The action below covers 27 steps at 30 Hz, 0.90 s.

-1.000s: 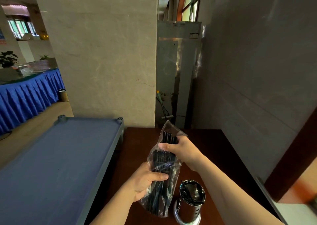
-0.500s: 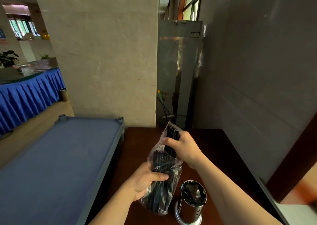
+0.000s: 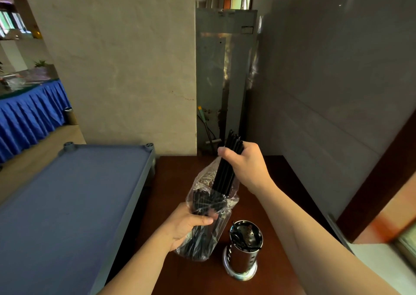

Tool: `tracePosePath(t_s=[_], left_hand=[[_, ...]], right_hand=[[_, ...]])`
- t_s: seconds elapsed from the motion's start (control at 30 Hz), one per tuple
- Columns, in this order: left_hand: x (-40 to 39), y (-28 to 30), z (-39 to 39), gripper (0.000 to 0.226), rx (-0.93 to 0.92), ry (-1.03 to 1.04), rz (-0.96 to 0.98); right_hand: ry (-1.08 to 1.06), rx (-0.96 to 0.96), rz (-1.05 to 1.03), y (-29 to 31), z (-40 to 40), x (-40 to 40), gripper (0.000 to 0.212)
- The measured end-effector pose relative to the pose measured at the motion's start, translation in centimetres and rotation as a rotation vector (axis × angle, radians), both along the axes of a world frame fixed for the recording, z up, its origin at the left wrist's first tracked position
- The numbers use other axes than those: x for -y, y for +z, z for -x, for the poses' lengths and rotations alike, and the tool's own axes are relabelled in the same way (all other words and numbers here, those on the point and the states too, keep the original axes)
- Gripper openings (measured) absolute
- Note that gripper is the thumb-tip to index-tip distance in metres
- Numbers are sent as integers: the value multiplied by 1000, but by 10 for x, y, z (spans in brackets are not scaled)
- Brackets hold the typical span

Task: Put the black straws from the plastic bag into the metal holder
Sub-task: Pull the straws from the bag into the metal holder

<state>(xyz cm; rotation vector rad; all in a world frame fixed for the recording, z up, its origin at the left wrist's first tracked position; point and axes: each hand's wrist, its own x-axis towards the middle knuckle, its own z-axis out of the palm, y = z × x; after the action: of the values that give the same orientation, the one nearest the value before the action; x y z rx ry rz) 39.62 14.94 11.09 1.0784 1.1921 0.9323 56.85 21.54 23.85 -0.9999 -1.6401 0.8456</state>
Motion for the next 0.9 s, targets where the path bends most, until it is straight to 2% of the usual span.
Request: tracePosePath(t_s=[0.43,0.6,0.9], left_hand=[[7,-21,4,29,47,125,40],[8,-23,0,29,75,153,49],[8,-26,-14,23,111,176,79]], right_hand=[[-192,-174,-99,18,-53,-15,26],[-236,-85,-87,0,-70,-16,41],[-277,84,0,-79,-75,-2,37]])
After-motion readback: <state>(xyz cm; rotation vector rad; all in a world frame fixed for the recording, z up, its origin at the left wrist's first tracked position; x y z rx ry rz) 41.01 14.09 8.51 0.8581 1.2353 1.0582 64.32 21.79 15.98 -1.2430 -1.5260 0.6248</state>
